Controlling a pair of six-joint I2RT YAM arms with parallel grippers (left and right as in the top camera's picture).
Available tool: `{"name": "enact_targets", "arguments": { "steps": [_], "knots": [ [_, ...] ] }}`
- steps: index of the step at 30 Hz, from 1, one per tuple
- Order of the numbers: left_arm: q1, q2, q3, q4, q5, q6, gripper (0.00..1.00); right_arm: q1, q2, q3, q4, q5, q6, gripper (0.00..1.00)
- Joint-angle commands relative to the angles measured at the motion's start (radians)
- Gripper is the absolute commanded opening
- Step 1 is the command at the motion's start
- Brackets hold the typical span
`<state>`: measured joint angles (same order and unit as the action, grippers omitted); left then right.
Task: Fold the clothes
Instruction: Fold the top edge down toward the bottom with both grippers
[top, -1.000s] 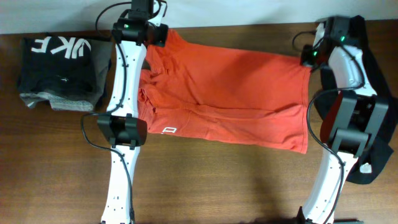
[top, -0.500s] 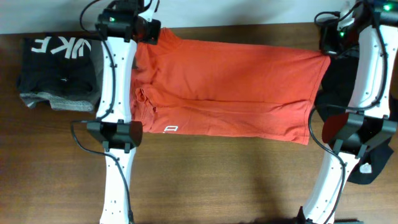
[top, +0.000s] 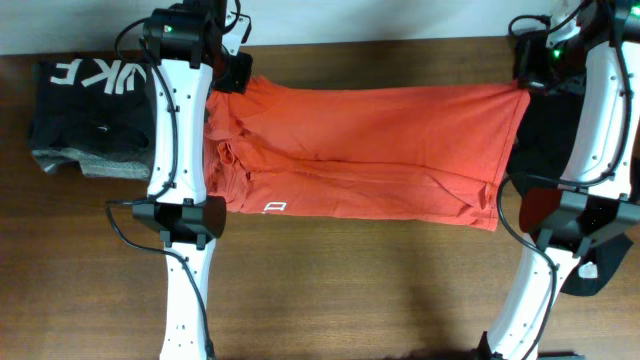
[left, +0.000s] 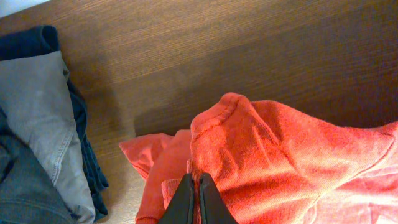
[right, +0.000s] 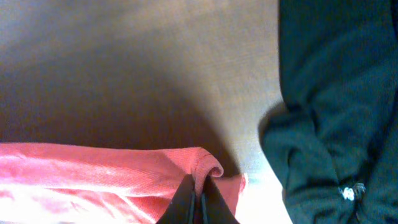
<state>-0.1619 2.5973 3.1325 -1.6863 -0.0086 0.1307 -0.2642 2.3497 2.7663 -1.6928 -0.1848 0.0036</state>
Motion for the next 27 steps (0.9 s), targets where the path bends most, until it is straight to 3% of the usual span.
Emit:
{"name": "enact_targets", "arguments": {
  "steps": [1,7,13,27],
  "knots": [
    [0.006,-0.034,0.007,-0.002,-0.005,0.006,0.0,-0.012,-0.129,-0.113,-0.006,0.085,-0.012,0.04],
    [0.006,-0.034,0.005,-0.002,0.011,0.006,0.0,-0.037,-0.246,-0.415,-0.004,0.079,-0.048,0.04],
    [0.005,-0.034,-0.035,-0.002,0.048,0.009,0.0,-0.036,-0.256,-0.592,0.053,0.053,-0.068,0.04],
    [0.006,-0.034,-0.319,-0.002,0.046,0.051,0.0,-0.069,-0.256,-0.739,0.126,0.055,-0.079,0.04]
  ]
}}
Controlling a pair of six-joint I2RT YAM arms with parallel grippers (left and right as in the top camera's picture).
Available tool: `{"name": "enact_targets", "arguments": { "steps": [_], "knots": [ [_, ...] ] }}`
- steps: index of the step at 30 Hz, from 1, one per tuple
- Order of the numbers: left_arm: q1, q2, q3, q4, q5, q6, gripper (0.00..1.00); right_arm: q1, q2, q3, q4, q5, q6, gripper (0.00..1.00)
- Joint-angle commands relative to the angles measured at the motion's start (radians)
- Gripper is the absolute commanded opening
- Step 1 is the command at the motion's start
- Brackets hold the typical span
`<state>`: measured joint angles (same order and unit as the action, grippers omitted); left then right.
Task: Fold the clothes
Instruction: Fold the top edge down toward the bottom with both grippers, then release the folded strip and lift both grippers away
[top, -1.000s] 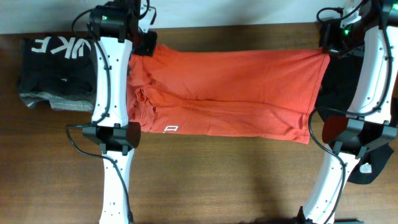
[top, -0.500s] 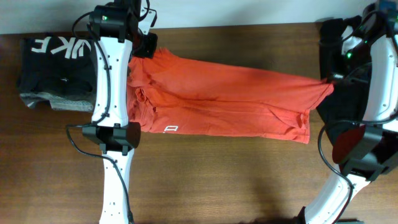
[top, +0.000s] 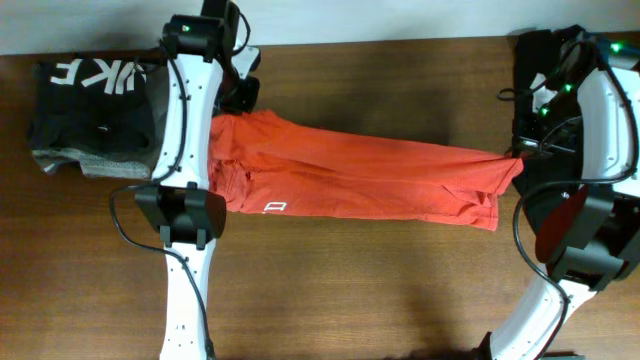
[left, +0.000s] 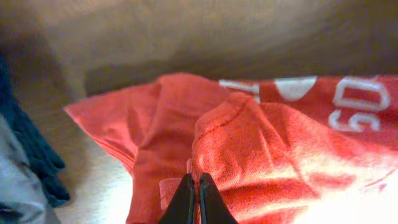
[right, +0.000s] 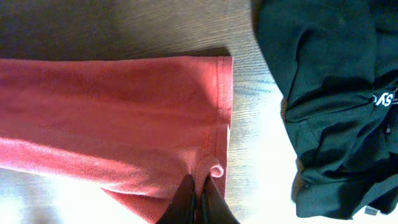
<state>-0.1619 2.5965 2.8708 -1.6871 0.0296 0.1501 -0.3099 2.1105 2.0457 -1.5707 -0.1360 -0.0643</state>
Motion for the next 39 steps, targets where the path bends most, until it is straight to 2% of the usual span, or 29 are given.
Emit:
{"name": "enact_targets", "arguments": {
  "steps": [1,12,13,16,18,22,26,29,39],
  "knots": [
    [0.006,-0.033,-0.079,-0.001,0.007,0.032,0.0,-0.026,-0.017,-0.024,0.006,0.006,-0.011,0.04],
    [0.006,-0.033,-0.267,-0.001,0.008,0.04,0.01,-0.031,-0.014,-0.123,0.059,-0.023,-0.01,0.04],
    [0.006,-0.033,-0.277,-0.001,0.007,0.04,0.03,-0.03,-0.013,-0.135,0.061,-0.026,-0.01,0.09],
    [0.006,-0.033,-0.295,-0.001,0.007,0.047,0.27,-0.03,-0.013,-0.175,0.071,-0.03,-0.01,0.33],
    [0.006,-0.033,-0.297,-0.001,0.007,0.054,0.39,-0.03,-0.013,-0.197,0.08,-0.03,-0.01,0.43],
    [0.006,-0.033,-0.297,-0.001,0.002,0.058,0.6,-0.03,-0.012,-0.221,0.103,-0.038,-0.01,0.45],
    [0.006,-0.035,-0.293,-0.001,-0.038,0.058,0.64,-0.03,-0.011,-0.225,0.137,-0.045,-0.011,0.46],
    [0.008,-0.046,-0.275,0.0,-0.038,0.058,0.67,-0.03,-0.011,-0.249,0.175,-0.048,-0.011,0.52],
    [0.041,-0.149,-0.134,0.103,-0.034,0.031,0.77,-0.03,-0.011,-0.456,0.295,-0.056,-0.011,0.56]
  ]
}}
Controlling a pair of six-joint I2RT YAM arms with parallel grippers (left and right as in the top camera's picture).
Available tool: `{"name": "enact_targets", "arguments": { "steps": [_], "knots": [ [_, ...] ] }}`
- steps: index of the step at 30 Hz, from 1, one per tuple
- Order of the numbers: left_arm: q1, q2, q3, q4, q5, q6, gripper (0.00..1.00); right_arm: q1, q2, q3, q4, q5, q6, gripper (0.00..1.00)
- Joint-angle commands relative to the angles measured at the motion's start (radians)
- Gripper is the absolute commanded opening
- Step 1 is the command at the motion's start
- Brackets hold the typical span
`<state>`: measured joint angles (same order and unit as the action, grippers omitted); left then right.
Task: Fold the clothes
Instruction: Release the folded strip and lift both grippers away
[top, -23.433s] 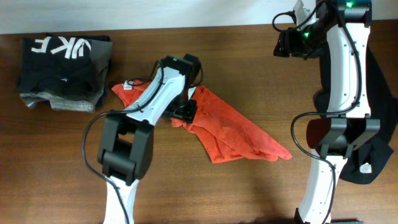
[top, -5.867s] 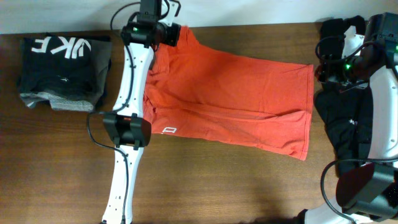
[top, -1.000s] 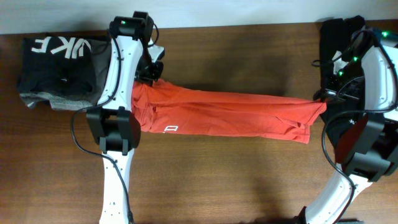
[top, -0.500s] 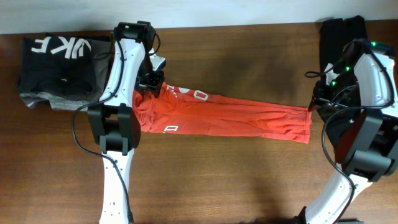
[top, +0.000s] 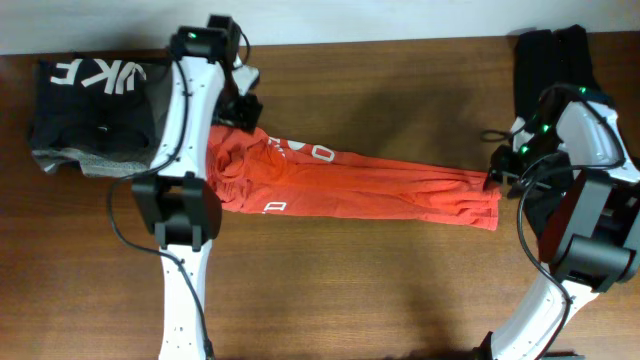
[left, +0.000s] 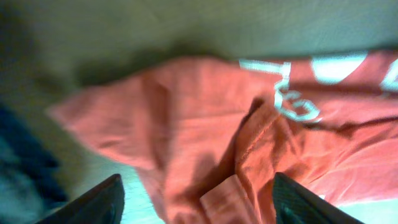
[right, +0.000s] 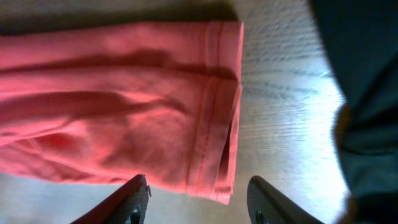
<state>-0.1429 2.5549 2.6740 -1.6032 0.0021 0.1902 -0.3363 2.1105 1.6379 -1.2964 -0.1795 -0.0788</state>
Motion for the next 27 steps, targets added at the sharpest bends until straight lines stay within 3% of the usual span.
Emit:
{"name": "enact_targets", "arguments": {
  "steps": [1,13,17,19,20,25,27],
  "knots": [
    [0.027,-0.117,0.067,0.032,-0.007,-0.01,0.78,-0.003,-0.011,-0.067,0.039,-0.013,0.004,0.57],
    [0.077,-0.146,0.071,0.082,-0.006,-0.021,0.78,-0.003,-0.011,-0.232,0.163,-0.057,0.008,0.57],
    [0.09,-0.16,0.071,0.108,-0.006,-0.032,0.78,-0.003,-0.011,-0.276,0.2,-0.057,0.008,0.66],
    [0.095,-0.167,0.071,0.124,-0.007,-0.032,0.78,-0.004,-0.011,-0.291,0.225,-0.057,0.008,0.66],
    [0.098,-0.171,0.071,0.138,-0.007,-0.032,0.78,-0.004,-0.011,-0.293,0.253,-0.058,0.008,0.53],
    [0.106,-0.172,0.071,0.153,-0.01,-0.032,0.78,-0.01,-0.011,-0.289,0.345,-0.108,0.008,0.09],
    [0.111,-0.172,0.071,0.153,-0.01,-0.032,0.78,-0.014,-0.011,-0.281,0.36,-0.122,0.008,0.04]
  ]
}}
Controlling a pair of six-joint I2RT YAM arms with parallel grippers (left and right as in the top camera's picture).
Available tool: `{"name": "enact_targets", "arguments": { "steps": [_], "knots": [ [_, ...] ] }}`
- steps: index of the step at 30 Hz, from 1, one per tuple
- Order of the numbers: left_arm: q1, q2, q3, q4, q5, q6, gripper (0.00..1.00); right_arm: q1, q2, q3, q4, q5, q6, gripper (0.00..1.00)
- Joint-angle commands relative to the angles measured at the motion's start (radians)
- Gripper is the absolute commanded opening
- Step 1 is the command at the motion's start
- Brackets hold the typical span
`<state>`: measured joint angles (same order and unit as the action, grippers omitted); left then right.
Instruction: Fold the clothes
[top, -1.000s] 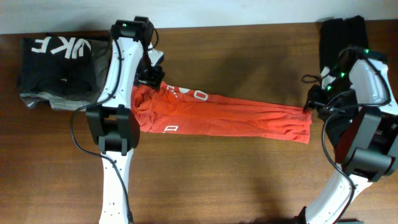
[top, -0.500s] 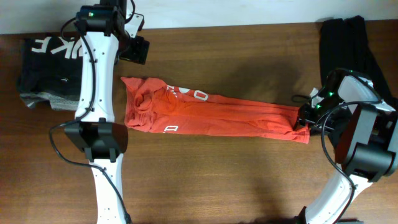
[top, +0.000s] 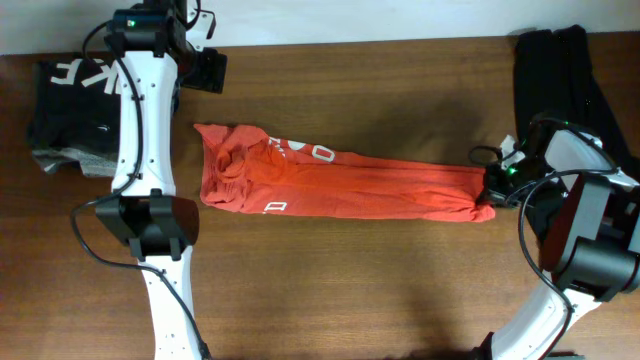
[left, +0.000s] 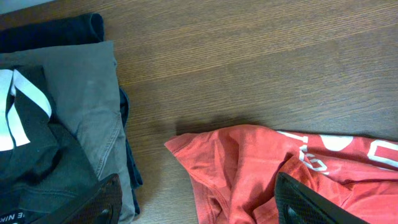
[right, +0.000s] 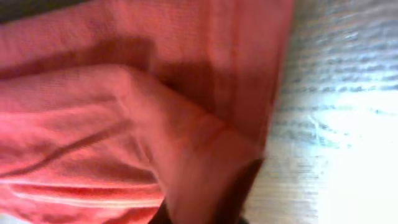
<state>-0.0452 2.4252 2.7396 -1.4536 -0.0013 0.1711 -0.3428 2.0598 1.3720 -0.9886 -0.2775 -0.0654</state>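
Observation:
The red shirt (top: 340, 185) lies on the wooden table as a long narrow strip folded lengthwise, white print near its left end. My left gripper (top: 205, 72) is open behind and left of the shirt, apart from it. In the left wrist view the left gripper (left: 199, 202) has its fingers (left: 102, 200) spread wide, with the shirt's collar end (left: 249, 162) below. My right gripper (top: 492, 190) sits at the shirt's right end. Red fabric (right: 155, 93) fills the right wrist view, and the right gripper (right: 202, 211) is pinched on the hem.
A stack of folded dark and grey clothes (top: 85, 110) lies at the back left, also seen in the left wrist view as folded clothes (left: 56, 124). A black garment (top: 555, 65) lies at the back right, near the right arm.
My left gripper, then open right over the shirt's collar end, now stands farther back and left, off the shirt. The right gripper, then open at the right hem, is now shut on it.
Both grippers first held the shirt's far edge, stretched wide at the back. Then they held that edge nearer the front edge, the shirt narrower. Then both stood open over a long folded strip. Now the left is withdrawn and the right grips the right end.

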Motion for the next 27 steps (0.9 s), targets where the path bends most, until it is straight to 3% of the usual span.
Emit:
{"name": "enact_targets", "arguments": {
  "steps": [1,8,18,27],
  "knots": [
    [0.016,-0.043,0.005,0.005,-0.007,-0.013,0.78,-0.012,0.039,-0.007,0.054,-0.028,-0.005,0.04],
    [0.044,-0.08,0.005,0.04,-0.006,-0.016,0.78,-0.051,0.006,0.1,-0.025,-0.044,-0.01,0.04],
    [0.066,-0.169,0.005,0.069,-0.006,-0.021,0.83,-0.076,-0.023,0.384,-0.293,-0.06,-0.122,0.04],
    [0.066,-0.169,0.005,0.047,0.005,-0.028,0.84,0.043,-0.023,0.485,-0.42,-0.179,-0.193,0.04]
  ]
}}
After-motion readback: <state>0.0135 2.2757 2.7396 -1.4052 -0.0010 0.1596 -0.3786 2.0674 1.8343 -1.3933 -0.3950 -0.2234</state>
